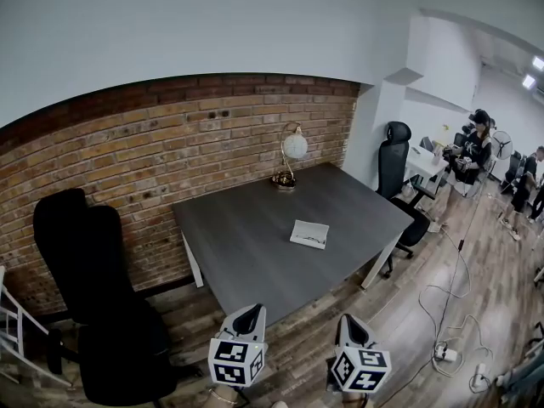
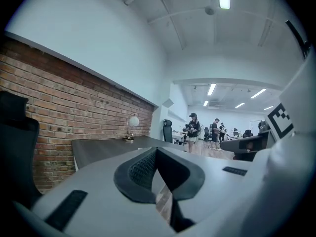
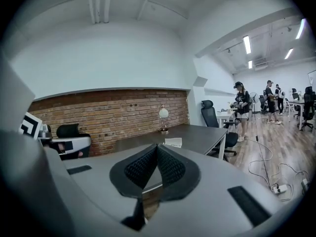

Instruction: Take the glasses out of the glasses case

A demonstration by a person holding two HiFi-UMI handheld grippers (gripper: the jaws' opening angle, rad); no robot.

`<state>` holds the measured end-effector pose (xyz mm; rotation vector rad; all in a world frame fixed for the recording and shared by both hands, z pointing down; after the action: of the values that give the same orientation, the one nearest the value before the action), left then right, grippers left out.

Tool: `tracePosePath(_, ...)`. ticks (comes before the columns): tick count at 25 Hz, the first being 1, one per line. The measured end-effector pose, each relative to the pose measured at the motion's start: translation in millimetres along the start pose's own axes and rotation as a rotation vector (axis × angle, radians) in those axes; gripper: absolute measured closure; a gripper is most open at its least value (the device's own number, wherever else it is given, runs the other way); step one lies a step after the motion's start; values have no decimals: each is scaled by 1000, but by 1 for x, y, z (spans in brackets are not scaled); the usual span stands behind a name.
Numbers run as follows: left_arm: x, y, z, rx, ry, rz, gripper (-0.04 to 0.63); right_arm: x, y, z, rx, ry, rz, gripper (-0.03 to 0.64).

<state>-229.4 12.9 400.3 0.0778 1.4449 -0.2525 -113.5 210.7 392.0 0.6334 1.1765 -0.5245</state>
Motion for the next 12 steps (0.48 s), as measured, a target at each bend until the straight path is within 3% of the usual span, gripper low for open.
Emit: tracePosePath(12, 9, 19, 93, 23, -21, 30, 578, 22, 66, 76, 33, -27, 3, 584)
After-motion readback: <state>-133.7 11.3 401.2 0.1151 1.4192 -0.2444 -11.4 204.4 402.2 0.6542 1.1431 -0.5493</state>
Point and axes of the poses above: the fingertips, and each gripper's own axes: z forward along the fingers, y to its right, x out of its top, the point moved 5 cm from there along -z, backward along the fingers, and after that the axes turned 3 degrees about z, right-handed, at the moved point
